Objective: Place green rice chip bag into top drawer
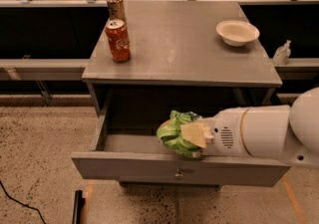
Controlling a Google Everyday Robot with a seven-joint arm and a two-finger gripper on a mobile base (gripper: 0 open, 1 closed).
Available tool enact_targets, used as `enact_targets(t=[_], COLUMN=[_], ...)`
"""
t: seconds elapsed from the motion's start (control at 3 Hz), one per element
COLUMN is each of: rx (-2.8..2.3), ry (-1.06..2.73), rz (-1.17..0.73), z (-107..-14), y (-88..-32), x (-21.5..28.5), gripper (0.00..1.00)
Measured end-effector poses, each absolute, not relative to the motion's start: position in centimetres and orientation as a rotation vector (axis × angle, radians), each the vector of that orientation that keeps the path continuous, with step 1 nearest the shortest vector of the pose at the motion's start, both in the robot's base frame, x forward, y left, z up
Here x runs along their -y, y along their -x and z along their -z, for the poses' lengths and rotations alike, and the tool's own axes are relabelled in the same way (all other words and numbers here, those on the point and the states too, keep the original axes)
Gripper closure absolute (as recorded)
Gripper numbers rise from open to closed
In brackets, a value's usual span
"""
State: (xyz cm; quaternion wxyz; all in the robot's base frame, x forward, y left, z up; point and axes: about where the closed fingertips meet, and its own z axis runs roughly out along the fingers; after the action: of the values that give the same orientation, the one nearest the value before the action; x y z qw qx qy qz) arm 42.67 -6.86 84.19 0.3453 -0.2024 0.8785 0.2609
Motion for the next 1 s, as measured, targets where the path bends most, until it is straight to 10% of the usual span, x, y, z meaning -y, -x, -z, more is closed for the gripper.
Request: enact_targets(t=[1.0], rx=[-2.199], ry=[0.664], rz=[-0.706], z=[-79.2], y=[-48.4], x=[6.7], gripper=[1.00])
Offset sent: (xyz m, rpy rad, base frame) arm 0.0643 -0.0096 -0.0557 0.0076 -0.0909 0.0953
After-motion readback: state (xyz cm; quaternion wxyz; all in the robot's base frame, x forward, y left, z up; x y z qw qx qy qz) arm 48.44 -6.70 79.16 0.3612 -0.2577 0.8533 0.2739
